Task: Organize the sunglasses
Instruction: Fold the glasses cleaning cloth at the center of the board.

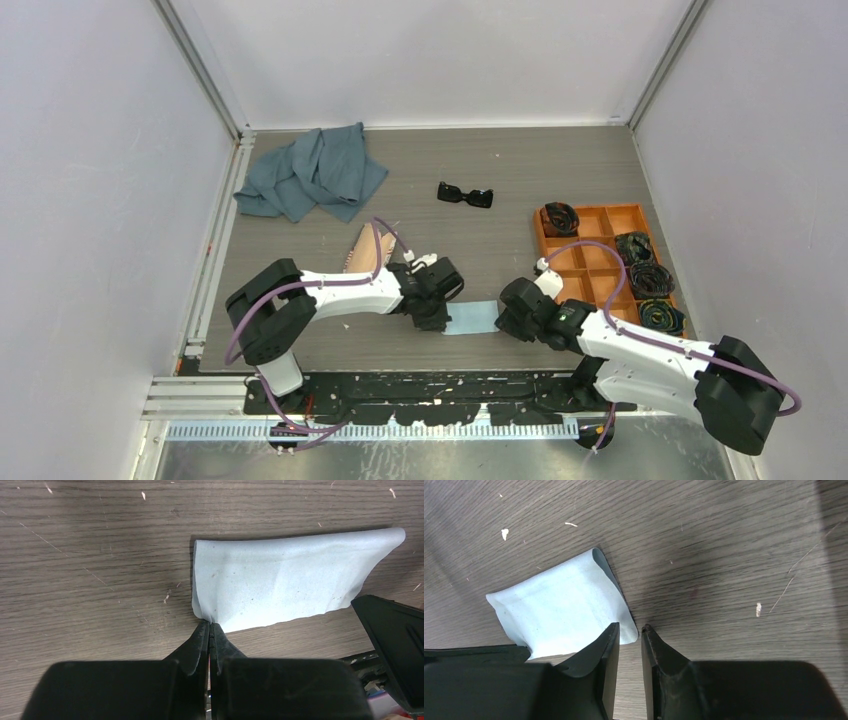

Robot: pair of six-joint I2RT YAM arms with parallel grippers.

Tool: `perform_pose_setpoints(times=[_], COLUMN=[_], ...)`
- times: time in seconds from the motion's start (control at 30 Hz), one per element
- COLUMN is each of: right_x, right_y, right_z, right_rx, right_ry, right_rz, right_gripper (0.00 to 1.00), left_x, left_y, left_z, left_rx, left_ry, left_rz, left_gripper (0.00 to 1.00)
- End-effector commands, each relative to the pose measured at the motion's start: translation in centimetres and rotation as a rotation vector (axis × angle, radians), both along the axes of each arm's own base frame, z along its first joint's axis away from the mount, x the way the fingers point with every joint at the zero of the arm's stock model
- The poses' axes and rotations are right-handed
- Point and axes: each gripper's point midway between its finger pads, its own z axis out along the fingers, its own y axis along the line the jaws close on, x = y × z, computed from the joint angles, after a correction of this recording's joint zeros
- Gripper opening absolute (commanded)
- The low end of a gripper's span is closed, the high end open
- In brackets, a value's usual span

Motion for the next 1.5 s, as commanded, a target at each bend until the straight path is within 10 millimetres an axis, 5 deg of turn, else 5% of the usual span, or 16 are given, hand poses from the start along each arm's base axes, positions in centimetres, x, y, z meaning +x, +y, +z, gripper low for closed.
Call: perform_pose_setpoints(times=[0.0,0.33,0.53,0.87,1.07,1.27,1.47], right_x=[0.1,0.0,0.2,1.9,2.1,0.8,-0.1], right_y=[-0.1,0.3,0.6,1.1,1.1,-0.4,0.1], right_z=[0.1,-0.3,0.1,2.9,2.9,1.4,-0.1], right_rx=[-0.004,0.004,0.004,-0.016,-0.035,-0.064,-0.049], right_ry=[-0.009,-0.001,-0.007,-0.080,-0.078,-0.033,0.013], right_rz=[-0.004,0.013,0.024,0.043,0.043,0.023,0.060], right_gripper=[0.29,0.22,0.01,0.00,0.00,0.33,0.33], left_x=[0.8,1.0,1.0,1.9,2.3,2.0,1.8], left_y=[-0.7,-0.9,-0.9,-0.8,-0.8,-0.6,-0.8], left_z=[1.1,1.4,1.7,3.4,3.6,3.4,2.9], left_rx=[-0.018,-0.017,-0.015,-0.016,-0.016,-0.018,-0.026], left_ry=[-0.029,-0.036,-0.041,-0.090,-0.096,-0.089,-0.073], left_rz=[0.004,-0.005,-0.008,-0.008,-0.006,-0.008,-0.009], left_gripper=[0.01,0.00,0.01,0.01,0.01,0.01,0.00])
